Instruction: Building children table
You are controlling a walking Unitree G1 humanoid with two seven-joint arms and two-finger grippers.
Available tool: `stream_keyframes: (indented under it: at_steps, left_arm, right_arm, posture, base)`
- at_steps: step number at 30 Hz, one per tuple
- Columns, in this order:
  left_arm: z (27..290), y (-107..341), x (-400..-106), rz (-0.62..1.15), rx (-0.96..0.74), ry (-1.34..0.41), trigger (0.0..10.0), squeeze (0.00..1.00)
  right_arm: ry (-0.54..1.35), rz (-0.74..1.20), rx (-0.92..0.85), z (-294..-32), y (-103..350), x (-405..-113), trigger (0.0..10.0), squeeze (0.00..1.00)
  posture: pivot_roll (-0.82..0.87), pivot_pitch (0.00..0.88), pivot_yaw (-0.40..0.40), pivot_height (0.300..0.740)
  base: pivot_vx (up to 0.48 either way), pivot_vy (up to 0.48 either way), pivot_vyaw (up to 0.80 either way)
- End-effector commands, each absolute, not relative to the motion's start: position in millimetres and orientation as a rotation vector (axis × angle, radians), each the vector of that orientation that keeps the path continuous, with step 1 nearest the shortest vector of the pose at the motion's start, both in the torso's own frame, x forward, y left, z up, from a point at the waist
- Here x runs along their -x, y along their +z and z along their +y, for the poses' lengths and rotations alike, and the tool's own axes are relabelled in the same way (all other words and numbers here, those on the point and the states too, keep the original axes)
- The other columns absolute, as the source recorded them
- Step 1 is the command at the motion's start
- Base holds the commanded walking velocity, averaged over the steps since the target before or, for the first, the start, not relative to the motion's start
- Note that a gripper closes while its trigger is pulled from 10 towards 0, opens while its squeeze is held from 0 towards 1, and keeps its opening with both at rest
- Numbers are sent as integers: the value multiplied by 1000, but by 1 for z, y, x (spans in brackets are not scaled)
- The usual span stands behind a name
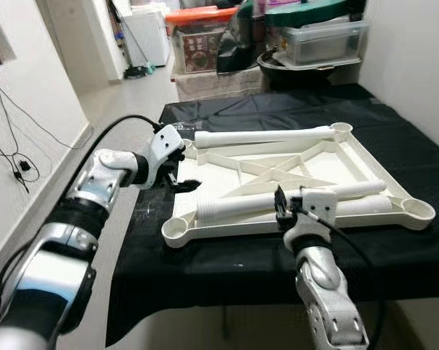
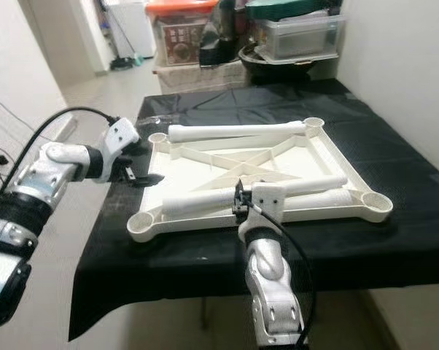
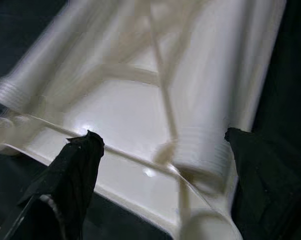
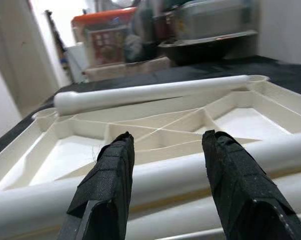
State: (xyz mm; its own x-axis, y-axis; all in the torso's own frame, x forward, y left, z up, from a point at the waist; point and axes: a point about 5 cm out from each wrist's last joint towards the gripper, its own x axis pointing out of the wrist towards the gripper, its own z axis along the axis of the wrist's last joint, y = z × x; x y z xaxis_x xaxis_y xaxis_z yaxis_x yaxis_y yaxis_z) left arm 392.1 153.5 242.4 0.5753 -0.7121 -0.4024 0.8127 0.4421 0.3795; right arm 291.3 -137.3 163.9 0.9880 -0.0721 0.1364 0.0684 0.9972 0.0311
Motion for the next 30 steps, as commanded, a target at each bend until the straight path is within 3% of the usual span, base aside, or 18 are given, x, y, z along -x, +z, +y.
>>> stream_keyframes:
  at_steps: [1,10,20,30]
  left_arm:
    - [162,232,-390,303,-593,-1003,10000,0]
    - [168,222,-389,422,-674,-1083,10000,0]
    - [156,229,-399,258,-790,-962,10000,0]
    - [138,218,-399,234,-751,-1002,10000,0]
  right_arm:
    - [-97,-128,-34,-139,165,-289,10000,0]
    - [-132,-117,-49,-139,170,-278,10000,0]
    - [-132,-96,-63,-135,176,-261,10000,0]
    - [-141,-87,-46,-139,182,-256,10000,0]
  posture:
    - [158,0,130,740]
    - [164,47,172,740]
    - [169,124,210,740]
    - [134,142,211,740]
  base:
    - [0,0,0]
    - [0,0,0]
    - [0,0,0]
    - [0,0,0]
